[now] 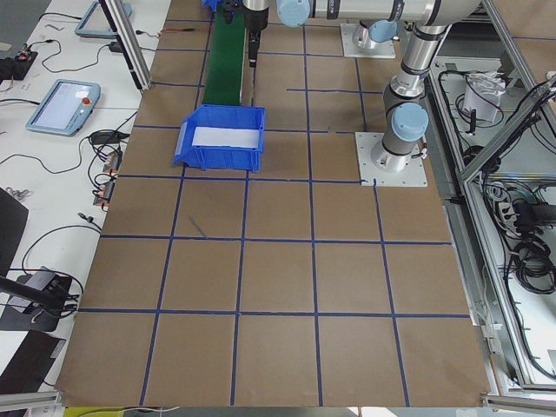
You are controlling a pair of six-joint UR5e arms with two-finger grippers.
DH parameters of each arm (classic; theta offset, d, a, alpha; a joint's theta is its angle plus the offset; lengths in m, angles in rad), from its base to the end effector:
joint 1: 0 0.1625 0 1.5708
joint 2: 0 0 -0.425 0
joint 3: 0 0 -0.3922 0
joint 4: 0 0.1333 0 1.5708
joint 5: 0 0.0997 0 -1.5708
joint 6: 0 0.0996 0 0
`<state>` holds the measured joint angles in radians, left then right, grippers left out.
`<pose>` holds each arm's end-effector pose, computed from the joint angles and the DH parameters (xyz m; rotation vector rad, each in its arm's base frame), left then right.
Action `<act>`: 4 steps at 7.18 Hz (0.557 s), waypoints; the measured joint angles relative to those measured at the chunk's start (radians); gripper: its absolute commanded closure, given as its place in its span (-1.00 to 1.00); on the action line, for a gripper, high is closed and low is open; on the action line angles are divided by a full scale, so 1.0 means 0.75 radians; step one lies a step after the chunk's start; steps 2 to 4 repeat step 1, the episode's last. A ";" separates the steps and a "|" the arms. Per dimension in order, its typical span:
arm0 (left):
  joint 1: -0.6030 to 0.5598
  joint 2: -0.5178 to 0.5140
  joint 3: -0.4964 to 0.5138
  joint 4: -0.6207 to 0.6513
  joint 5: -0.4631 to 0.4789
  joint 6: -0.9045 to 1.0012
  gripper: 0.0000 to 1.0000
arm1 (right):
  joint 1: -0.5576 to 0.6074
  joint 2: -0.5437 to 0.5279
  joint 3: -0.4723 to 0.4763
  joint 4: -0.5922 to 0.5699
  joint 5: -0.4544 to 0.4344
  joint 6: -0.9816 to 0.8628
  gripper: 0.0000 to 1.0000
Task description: Transport two buttons from left to right
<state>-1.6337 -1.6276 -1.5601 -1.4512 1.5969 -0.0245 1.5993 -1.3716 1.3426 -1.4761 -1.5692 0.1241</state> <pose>-0.1633 -0.5134 0.4768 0.0583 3.1160 -0.1162 0.1496 -0.5650 0.4845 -0.1499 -3.1329 -0.1030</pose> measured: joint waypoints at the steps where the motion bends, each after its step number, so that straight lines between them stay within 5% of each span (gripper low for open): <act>1: 0.000 0.000 0.000 0.000 0.000 0.000 -1.00 | 0.000 -0.002 -0.001 0.003 0.001 -0.015 -0.99; 4: 0.000 0.000 0.000 0.000 0.000 0.000 -1.00 | 0.000 -0.002 -0.001 0.003 0.001 -0.015 -0.99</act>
